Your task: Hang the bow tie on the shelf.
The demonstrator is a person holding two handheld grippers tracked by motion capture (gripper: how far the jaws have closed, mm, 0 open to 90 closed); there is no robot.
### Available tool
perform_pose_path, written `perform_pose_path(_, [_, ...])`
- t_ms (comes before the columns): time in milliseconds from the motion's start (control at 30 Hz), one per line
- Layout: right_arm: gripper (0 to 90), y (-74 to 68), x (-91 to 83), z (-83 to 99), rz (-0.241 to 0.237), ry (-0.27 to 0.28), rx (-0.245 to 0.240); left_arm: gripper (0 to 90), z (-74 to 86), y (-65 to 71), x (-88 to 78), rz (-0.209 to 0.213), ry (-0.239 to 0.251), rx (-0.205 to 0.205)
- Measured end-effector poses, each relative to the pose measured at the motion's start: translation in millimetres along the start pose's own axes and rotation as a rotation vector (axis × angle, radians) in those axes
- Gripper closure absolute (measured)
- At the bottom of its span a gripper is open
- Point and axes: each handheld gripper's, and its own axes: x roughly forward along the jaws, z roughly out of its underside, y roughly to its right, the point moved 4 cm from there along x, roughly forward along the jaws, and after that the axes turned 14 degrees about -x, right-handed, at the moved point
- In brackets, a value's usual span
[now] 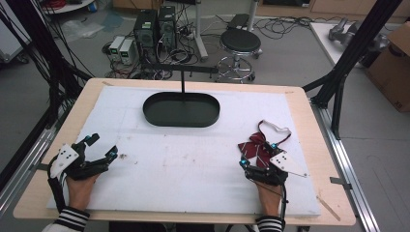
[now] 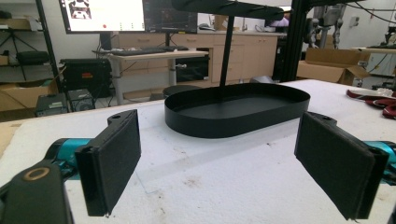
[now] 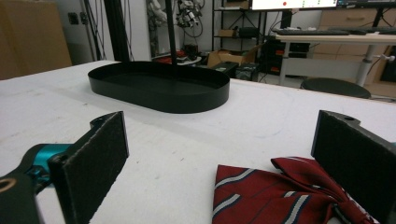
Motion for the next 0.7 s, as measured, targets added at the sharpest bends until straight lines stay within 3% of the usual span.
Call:
perform_pose_path(467, [2.9, 0.2, 0.2, -0.1, 0.001, -0.003, 0.005, 14.9, 0.0, 0.2, 0.1, 0.0, -0.003, 0.005])
perform_pose_path(700, [2.9, 2.2, 3.7, -0.5, -0.002, -0.047, -0.001, 14.9, 0.0, -0.2, 1.0, -0.003, -0.01, -0.002])
